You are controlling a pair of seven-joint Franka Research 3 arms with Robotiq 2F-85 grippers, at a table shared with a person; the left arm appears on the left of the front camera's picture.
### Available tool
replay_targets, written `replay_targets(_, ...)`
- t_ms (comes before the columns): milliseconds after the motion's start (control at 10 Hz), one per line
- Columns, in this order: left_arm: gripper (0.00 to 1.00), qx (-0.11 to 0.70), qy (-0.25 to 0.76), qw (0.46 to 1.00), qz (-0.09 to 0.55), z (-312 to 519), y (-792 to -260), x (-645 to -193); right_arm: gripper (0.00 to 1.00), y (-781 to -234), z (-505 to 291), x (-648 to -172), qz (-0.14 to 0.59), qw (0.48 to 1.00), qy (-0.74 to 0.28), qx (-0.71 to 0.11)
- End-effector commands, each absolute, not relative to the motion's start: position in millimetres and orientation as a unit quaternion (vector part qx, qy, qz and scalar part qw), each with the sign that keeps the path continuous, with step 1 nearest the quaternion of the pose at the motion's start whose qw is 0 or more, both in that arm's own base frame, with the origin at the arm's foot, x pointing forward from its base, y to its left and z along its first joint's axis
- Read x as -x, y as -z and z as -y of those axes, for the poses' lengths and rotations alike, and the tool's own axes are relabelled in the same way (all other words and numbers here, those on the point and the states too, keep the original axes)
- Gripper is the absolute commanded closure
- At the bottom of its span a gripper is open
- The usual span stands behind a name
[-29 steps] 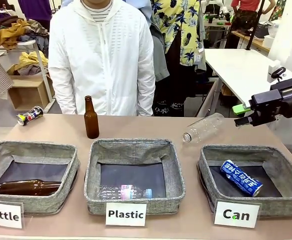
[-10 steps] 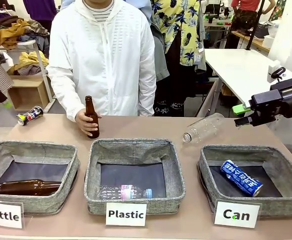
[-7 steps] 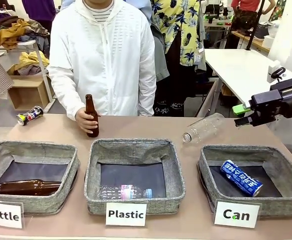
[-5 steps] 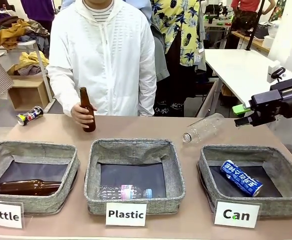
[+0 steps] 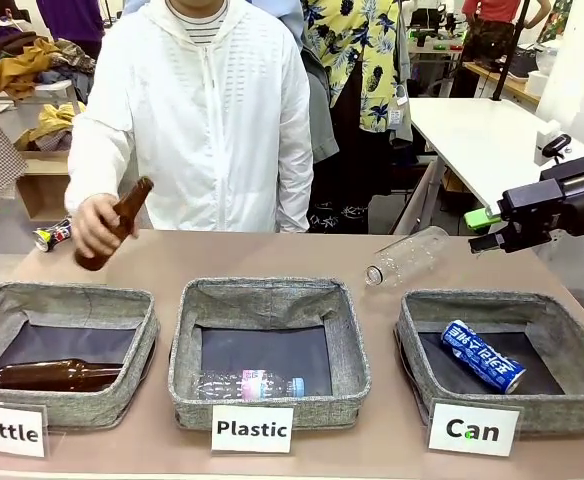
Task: Sort the can waste into the basket.
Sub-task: Pick up the can waste from the table and place it in the right Fabric basket.
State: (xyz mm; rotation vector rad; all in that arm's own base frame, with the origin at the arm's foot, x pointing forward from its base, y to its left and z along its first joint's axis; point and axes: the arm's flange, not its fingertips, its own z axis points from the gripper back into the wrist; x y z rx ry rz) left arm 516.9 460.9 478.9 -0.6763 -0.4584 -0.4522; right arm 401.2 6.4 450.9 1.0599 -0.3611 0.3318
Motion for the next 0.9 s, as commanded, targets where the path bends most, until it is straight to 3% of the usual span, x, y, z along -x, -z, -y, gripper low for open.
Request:
replay_targets(0, 0.0, 0.297, 0.271, 0.886, 0.231, -416.4, -497.6, -519.5, 0.0, -452.9, -4.6, -400.4, 0.171, 0.835, -0.164, -0.497)
replay_targets(400, 0.0, 0.25, 0.382, 0.872, 0.177, -309.1, -498.7, -561.7, 0.0, -452.9, -4.6, -400.4, 0.171, 0.835, -0.164, -0.497)
replay_targets(600, 0.0, 0.276, 0.371, 0.869, 0.179, -342.5, -507.0, -553.2, 0.0, -452.9, -4.6, -400.4, 0.171, 0.835, -0.164, -0.497)
replay_targets(800, 0.0, 0.295, 0.306, 0.878, 0.219, -404.7, -512.0, -516.5, 0.0, -452.9, -4.6, -400.4, 0.171, 0.835, -0.164, -0.497)
